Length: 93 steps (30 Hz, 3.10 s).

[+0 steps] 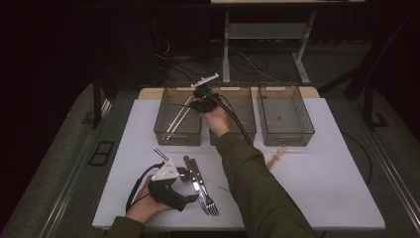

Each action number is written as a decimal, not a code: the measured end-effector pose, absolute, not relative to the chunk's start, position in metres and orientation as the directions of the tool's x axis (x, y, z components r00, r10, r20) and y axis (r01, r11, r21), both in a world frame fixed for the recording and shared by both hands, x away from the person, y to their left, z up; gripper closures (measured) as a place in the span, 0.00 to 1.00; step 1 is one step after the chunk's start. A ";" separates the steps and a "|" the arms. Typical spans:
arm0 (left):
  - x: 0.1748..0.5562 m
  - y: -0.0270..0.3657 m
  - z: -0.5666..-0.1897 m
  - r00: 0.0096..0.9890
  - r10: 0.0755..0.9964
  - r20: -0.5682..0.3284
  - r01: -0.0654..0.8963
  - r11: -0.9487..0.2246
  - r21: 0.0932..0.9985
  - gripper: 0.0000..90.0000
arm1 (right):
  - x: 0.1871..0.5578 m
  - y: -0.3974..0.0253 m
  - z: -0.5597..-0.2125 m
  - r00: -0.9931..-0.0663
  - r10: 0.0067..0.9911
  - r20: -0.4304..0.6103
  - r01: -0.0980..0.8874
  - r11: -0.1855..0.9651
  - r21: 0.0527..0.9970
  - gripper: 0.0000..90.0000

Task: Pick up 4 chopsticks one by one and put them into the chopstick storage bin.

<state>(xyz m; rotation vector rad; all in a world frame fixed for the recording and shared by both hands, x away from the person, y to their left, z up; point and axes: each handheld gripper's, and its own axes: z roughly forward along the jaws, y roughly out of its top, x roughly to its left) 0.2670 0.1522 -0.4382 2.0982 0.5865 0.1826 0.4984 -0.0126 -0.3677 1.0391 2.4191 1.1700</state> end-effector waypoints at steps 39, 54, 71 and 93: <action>0.264 0.153 -0.439 0.879 0.467 -0.098 0.343 -0.476 0.810 0.00 | 0.419 -0.113 -0.356 -0.824 0.542 0.166 0.431 0.407 0.805 0.40; 0.265 0.154 -0.440 0.873 0.477 -0.107 0.353 -0.464 0.813 0.00 | 0.378 -0.167 -0.373 -0.835 0.530 0.148 0.409 0.418 0.811 0.41; 0.265 0.156 -0.439 0.867 0.485 -0.115 0.362 -0.456 0.813 0.00 | 0.326 -0.211 -0.386 -0.856 0.488 0.168 0.403 0.429 0.809 0.40; 0.264 0.156 -0.439 0.866 0.487 -0.115 0.363 -0.453 0.814 0.00 | 0.258 -0.253 -0.413 -0.879 0.450 0.156 0.395 0.508 0.765 0.70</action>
